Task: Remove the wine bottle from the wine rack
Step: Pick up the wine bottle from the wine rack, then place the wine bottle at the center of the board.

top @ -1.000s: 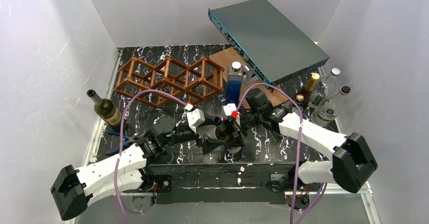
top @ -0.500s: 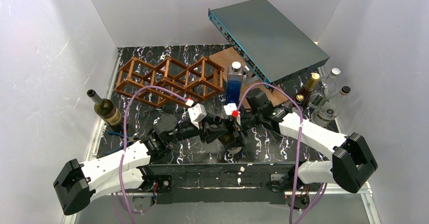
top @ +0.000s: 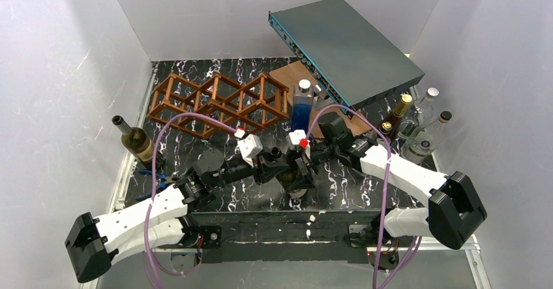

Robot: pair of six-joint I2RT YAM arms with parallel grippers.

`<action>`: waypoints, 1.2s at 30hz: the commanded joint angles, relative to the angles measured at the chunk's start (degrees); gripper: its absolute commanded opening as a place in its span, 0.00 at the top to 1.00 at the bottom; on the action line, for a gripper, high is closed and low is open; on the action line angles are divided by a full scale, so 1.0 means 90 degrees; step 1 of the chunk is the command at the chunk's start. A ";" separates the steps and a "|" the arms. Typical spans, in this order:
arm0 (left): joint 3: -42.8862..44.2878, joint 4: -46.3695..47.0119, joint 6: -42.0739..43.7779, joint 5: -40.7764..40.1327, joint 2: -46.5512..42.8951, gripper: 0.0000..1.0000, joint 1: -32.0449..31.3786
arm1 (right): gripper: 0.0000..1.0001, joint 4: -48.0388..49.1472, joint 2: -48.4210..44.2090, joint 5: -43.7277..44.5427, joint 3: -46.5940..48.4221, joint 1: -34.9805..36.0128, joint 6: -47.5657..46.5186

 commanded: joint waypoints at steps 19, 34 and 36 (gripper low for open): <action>0.1831 -0.1747 0.1348 -0.2894 -0.0042 1.00 0.0147 | 0.01 -0.1264 -0.0380 -0.0839 0.0409 -0.0499 -0.1293; 0.2197 -0.1415 0.0563 -0.2636 0.1150 1.00 0.1093 | 0.02 -0.1373 -0.0449 -0.0640 0.0339 -0.0523 -0.1445; 0.2171 -0.1405 0.0521 -0.2671 0.1186 0.96 0.1105 | 0.02 -0.1393 -0.0458 -0.0644 0.0343 -0.0537 -0.1461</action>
